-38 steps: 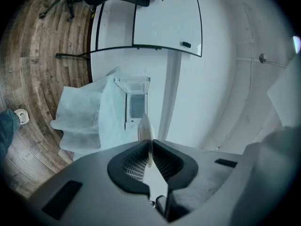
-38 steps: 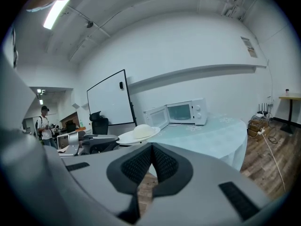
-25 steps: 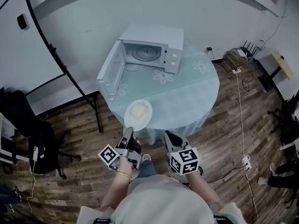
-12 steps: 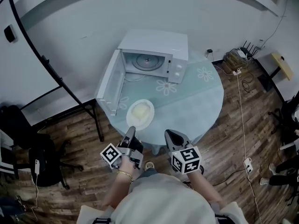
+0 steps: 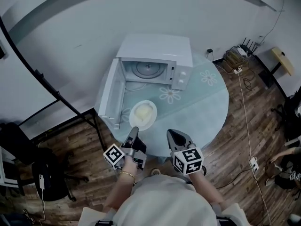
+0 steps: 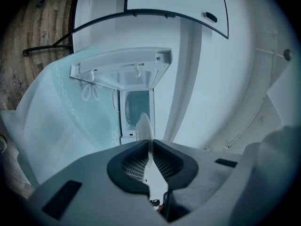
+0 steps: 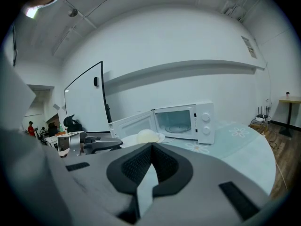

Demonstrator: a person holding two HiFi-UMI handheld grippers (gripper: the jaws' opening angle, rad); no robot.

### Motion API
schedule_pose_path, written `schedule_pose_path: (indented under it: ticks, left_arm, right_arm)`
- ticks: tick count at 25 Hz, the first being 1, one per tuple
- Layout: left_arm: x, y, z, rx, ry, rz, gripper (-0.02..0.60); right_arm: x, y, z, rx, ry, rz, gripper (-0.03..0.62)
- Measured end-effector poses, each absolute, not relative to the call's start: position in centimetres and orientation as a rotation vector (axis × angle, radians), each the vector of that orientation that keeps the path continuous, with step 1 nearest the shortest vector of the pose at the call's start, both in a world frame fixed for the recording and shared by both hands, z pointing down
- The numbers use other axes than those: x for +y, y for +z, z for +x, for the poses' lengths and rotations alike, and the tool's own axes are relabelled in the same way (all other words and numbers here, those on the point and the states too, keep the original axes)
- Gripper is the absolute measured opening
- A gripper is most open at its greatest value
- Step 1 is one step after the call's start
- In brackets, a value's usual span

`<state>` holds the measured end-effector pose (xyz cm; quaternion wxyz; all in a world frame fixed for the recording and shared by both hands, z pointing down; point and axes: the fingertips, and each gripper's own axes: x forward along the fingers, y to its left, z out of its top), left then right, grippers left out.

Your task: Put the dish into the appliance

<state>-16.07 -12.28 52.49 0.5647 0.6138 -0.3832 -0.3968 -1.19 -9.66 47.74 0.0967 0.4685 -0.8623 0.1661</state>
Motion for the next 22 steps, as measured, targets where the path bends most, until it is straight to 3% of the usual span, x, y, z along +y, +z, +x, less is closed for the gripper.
schedule_pose_path:
  ticks: [22]
  left_arm:
    - [-26.2,54.6,-14.5,-0.912,-0.925,1.434,0.032]
  right_arm:
    - [-21.4,50.2,-0.9,-2.53,0.528,1.314,0.005]
